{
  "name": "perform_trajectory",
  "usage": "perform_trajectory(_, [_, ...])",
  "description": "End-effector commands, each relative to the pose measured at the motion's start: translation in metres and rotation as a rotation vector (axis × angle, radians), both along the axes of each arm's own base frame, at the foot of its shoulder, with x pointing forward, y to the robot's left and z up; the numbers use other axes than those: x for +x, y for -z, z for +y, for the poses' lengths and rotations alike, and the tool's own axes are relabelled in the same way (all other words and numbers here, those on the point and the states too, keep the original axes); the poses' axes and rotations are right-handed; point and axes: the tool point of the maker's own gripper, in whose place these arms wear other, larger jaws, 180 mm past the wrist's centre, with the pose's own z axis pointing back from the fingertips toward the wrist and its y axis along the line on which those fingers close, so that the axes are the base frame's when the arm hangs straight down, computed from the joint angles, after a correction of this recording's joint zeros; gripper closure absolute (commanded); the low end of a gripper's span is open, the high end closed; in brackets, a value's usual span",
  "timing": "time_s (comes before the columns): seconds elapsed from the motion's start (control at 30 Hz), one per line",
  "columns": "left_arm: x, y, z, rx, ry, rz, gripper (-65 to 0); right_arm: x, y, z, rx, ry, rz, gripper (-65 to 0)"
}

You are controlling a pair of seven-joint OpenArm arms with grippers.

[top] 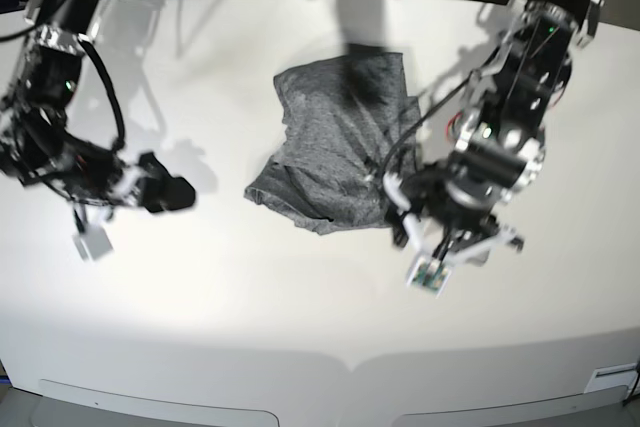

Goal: Fold the T-shirt properly

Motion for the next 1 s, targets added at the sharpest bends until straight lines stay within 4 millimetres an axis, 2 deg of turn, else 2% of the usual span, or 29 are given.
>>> perform_trajectory(0.0, [0.0,-0.015,0.006,-0.006,-0.002,-0.053,-29.0,-0.004,-0.014,-0.009,-0.028,-0.002,-0.045,-23.7])
perform_trajectory(0.13, [-0.035,-0.011,0.041,0.019,-0.042,-0.029,-29.0,-0.045,-0.013,-0.034,-0.137,0.027,-0.026,-23.7])
perform_trajectory(0.27, [-0.074,-0.007,0.081,0.083,-0.092,0.015,-29.0,-0.092,-0.009,-0.047,-0.206,0.054,0.025,-23.7])
perform_trajectory(0.4, [-0.127,0.012,0.116,0.169,-0.123,0.136,-29.0,-0.147,-0.005,-0.055,-0.27,0.061,0.114,-23.7])
perform_trajectory(0.53, [-0.186,0.037,0.136,0.22,-0.142,0.296,-29.0,-0.201,-0.002,-0.057,-0.324,0.075,0.223,-23.7])
perform_trajectory(0.7, [-0.269,0.064,0.141,0.247,-0.123,0.53,-29.0,-0.269,0.002,-0.044,-0.328,0.073,0.393,-23.7])
perform_trajectory(0.83, [-0.334,0.079,0.125,0.202,-0.043,0.676,-29.0,-0.319,0.01,-0.037,-0.287,0.104,0.549,-23.7])
perform_trajectory(0.9, [-0.362,0.098,0.119,0.168,0.008,0.746,-29.0,-0.334,0.019,-0.038,-0.256,0.135,0.597,-23.7])
perform_trajectory(0.97, [-0.392,0.129,0.114,0.1,0.019,0.841,-29.0,-0.347,0.039,-0.048,-0.256,0.178,0.644,-23.7])
